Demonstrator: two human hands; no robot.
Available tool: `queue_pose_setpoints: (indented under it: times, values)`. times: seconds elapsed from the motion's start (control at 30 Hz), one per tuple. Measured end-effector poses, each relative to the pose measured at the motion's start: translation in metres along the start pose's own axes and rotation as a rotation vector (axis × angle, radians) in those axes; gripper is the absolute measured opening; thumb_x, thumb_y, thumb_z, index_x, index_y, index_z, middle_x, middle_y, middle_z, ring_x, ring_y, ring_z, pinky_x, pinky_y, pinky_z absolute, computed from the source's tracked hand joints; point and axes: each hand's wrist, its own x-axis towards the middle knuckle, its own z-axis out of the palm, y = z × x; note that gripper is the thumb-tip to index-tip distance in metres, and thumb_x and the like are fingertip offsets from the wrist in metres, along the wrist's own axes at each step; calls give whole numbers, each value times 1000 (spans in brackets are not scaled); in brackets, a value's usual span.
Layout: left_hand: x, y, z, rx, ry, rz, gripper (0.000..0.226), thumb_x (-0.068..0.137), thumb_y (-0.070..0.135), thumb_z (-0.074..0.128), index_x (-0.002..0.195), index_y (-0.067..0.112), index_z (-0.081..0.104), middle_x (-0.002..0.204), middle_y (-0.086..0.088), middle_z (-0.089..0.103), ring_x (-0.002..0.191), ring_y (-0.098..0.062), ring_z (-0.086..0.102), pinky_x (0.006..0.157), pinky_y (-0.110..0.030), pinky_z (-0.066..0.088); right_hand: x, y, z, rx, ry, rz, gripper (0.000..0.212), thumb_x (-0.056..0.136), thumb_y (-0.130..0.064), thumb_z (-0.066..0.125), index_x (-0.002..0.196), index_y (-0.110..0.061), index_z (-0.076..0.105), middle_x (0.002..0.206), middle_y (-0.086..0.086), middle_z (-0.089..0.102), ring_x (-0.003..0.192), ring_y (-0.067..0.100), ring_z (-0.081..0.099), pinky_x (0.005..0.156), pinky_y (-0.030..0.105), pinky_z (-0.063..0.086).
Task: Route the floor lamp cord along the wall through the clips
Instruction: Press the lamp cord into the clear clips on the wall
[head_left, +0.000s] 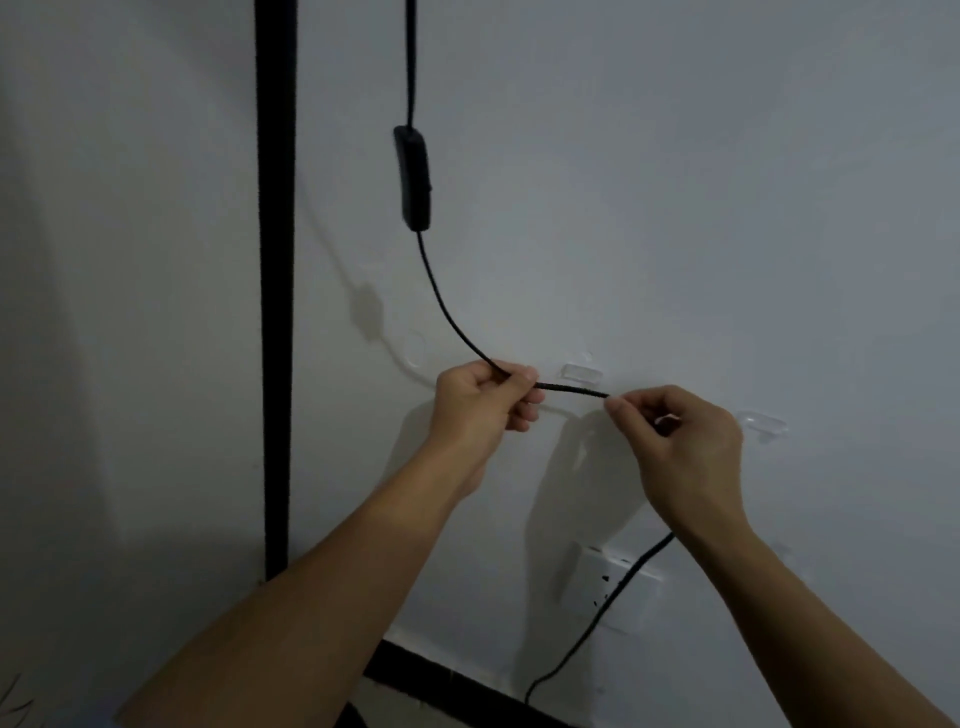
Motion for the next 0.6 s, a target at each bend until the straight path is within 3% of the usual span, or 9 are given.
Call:
queue_pose_setpoints:
  times: [0.13, 0.3, 0.47, 0.6]
  values:
    - [4, -5, 3, -16, 39, -10, 13, 84, 2, 63, 72, 7, 64, 63, -9, 66, 47, -15, 58, 44, -19, 50, 24, -18, -1, -118, -5, -51, 11, 82, -28, 73, 81, -18, 76, 79, -2, 72, 76, 17, 64, 70, 32, 50]
    - [8, -7, 12, -20, 92, -20, 8, 80, -3, 64, 73, 3, 65, 64, -12, 66, 47, -20, 59, 43, -20, 50, 37, -25, -1, -254, -34, -75, 12, 83, -27, 71, 79, -16, 75, 68, -8, 61, 69, 10, 56, 56, 20, 36]
    - [9, -6, 15, -78, 144, 13, 14, 76, -6, 68, 72, 5, 60, 69, -14, 68, 48, -21, 61, 46, -24, 53, 40, -29, 1, -284, -16, -115, 15, 83, -27, 71, 78, -13, 74, 70, -3, 62, 70, 15, 56, 61, 26, 35]
    - [13, 3, 19, -177, 203, 36, 16, 76, -8, 68, 72, 6, 60, 66, -13, 64, 45, -18, 58, 50, -26, 57, 35, -20, -1, -274, -42, -150, 16, 84, -28, 72, 80, -13, 75, 76, 2, 69, 72, 18, 60, 67, 30, 45]
